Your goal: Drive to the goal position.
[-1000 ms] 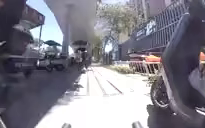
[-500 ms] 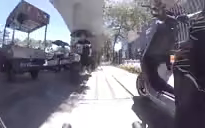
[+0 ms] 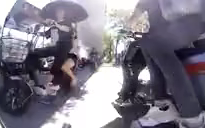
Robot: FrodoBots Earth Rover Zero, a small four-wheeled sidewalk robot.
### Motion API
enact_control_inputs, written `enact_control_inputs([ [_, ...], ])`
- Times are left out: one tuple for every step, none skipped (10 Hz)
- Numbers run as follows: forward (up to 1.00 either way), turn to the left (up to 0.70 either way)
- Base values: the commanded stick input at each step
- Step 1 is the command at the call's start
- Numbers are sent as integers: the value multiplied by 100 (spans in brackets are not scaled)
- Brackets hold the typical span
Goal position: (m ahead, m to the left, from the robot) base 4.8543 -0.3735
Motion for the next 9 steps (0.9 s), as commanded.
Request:
enact_control_inputs([
  [45,0],
  [45,-8],
  [45,-24],
  [45,-24],
  [50,0],
  [70,0],
  [70,0],
  [70,0],
  [70,0],
])
